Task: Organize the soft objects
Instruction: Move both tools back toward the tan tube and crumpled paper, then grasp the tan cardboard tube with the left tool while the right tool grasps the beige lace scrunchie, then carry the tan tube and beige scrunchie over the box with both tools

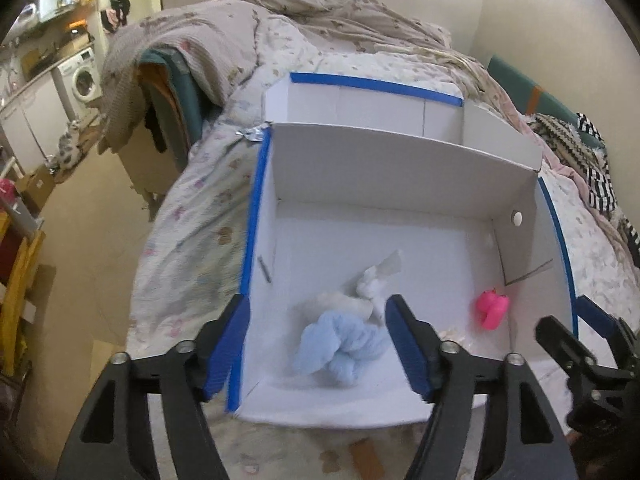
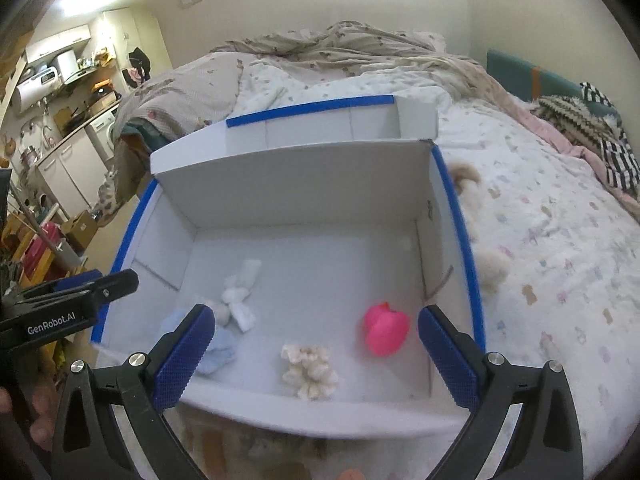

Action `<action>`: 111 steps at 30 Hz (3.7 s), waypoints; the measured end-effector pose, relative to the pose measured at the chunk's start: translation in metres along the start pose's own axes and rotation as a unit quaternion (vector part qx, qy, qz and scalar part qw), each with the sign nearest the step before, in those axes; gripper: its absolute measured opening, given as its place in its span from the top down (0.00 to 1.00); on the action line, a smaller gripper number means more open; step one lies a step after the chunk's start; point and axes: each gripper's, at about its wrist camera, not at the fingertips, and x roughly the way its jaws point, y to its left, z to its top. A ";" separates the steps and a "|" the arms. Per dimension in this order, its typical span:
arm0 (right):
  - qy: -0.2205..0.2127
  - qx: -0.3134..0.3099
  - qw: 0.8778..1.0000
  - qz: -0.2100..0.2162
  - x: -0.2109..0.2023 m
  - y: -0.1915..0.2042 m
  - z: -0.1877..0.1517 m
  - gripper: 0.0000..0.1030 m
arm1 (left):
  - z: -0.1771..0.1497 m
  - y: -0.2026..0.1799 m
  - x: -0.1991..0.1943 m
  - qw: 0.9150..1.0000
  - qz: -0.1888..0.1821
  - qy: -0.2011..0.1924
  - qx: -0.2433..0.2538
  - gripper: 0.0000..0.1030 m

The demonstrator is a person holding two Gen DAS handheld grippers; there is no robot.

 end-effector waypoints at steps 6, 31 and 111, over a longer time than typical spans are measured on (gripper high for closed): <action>0.018 0.023 0.999 0.022 -0.021 -0.006 -0.025 0.00 | -0.029 0.014 -0.017 1.000 0.006 0.000 -0.011 0.33; 0.102 0.087 0.991 0.020 -0.025 -0.021 -0.081 0.00 | -0.124 0.029 0.005 0.988 -0.018 0.151 -0.040 0.33; 0.171 0.106 0.977 0.073 0.026 -0.013 -0.094 0.84 | -0.118 0.049 0.017 0.985 0.036 0.151 -0.070 0.94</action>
